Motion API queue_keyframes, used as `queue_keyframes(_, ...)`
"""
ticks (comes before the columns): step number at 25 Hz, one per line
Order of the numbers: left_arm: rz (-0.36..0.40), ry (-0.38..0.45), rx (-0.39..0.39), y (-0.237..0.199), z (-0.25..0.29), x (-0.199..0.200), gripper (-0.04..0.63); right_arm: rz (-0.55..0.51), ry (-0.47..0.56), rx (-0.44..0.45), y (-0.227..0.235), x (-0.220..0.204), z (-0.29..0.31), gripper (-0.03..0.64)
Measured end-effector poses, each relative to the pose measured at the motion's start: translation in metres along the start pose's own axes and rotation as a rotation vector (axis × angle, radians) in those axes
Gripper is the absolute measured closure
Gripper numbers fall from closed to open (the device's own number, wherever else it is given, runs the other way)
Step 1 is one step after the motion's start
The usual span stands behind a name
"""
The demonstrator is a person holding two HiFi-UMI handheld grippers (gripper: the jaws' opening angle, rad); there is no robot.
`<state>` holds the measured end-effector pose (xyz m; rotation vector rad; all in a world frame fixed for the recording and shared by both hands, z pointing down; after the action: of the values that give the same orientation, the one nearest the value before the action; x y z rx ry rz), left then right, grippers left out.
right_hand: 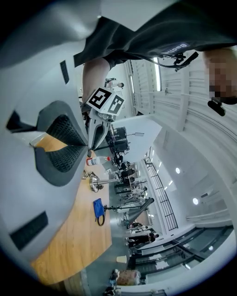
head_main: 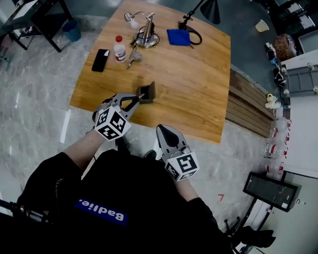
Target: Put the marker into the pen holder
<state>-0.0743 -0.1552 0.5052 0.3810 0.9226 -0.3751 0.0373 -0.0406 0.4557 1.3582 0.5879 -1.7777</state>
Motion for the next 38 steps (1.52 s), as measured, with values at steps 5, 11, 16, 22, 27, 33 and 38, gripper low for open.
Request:
queue_keyframes(5,0.003,-0.052,0.010,-0.004,0.028,-0.012,0.538,-0.002,0.031,0.021,0.023,-0.005,0.009,0.611)
queue_keyframes(11,-0.043,-0.134,0.047,0.002,0.054,-0.022,0.538,-0.021,0.054,0.091,0.057,0.000,0.010,0.611)
queue_keyframes(16,-0.052,-0.201,0.065,0.002,0.071,-0.029,0.538,-0.022,0.060,0.129,0.077,0.002,0.010,0.611)
queue_keyframes(22,0.011,-0.281,0.074,0.006,0.097,-0.040,0.538,-0.017,0.052,0.136,0.097,0.000,0.003,0.611)
queue_keyframes(27,0.013,-0.326,0.080,0.010,0.115,-0.051,0.538,-0.004,0.039,0.121,0.109,-0.006,-0.005,0.611)
queue_keyframes(33,0.000,-0.343,0.081,0.012,0.122,-0.054,0.538,-0.006,0.034,0.107,0.116,-0.009,-0.012,0.611)
queue_keyframes(38,-0.016,-0.340,0.070,0.013,0.123,-0.056,0.538,-0.008,0.031,0.112,0.115,-0.010,-0.012,0.611)
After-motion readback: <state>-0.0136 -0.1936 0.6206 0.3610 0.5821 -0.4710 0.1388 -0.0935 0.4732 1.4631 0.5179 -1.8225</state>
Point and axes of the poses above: the fingertips, and each gripper's own axes: z forward along the fingers, y to its right, x out of its top, the point moved 4 cm from there along -z, backward along the fingers, and after that the axes turned 7 degrees about -z, right-handed, at the moved point
